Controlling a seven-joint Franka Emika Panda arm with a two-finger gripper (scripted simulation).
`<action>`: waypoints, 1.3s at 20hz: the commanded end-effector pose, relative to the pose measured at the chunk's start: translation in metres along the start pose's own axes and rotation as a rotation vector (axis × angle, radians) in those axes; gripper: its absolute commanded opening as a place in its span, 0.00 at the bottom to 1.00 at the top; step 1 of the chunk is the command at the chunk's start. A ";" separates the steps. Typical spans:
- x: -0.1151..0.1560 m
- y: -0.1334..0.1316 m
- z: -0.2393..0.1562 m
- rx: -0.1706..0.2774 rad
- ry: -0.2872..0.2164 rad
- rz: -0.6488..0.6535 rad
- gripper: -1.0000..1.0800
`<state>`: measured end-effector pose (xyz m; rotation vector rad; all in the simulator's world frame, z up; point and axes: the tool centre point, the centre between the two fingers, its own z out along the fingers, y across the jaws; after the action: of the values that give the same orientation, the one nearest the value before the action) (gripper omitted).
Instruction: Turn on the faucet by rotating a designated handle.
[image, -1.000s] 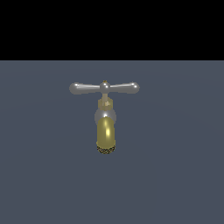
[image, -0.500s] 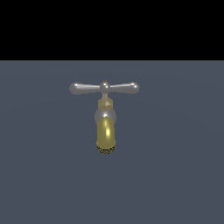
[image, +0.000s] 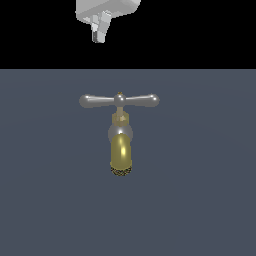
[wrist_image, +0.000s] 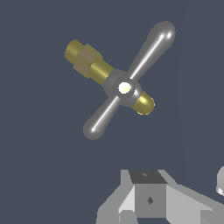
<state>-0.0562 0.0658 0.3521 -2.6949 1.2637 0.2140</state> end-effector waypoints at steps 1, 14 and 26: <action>0.005 -0.013 0.016 -0.006 0.005 0.067 0.00; 0.028 -0.070 0.101 -0.033 0.097 0.399 0.00; 0.039 -0.098 0.151 -0.024 0.197 0.582 0.00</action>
<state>0.0324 0.1277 0.2088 -2.3514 2.0696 0.0407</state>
